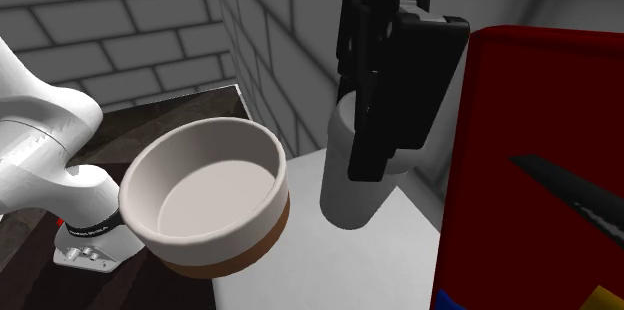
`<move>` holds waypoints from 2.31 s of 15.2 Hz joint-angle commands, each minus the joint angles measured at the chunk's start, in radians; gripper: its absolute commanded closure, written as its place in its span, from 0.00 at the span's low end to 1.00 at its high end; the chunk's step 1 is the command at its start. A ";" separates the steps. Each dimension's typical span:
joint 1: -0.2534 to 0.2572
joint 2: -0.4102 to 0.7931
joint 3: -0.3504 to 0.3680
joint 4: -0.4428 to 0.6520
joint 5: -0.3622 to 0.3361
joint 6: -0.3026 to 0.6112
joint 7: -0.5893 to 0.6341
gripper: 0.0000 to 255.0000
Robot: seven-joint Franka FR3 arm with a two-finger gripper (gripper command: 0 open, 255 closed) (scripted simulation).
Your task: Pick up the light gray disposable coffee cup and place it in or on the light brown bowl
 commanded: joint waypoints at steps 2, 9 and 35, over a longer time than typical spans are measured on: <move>-0.002 0.029 -0.002 0.081 0.003 -0.052 -0.012 1.00; -0.011 0.116 -0.007 0.306 0.011 -0.187 -0.041 1.00; 0.029 -0.426 0.031 -0.245 -0.065 -0.182 0.018 1.00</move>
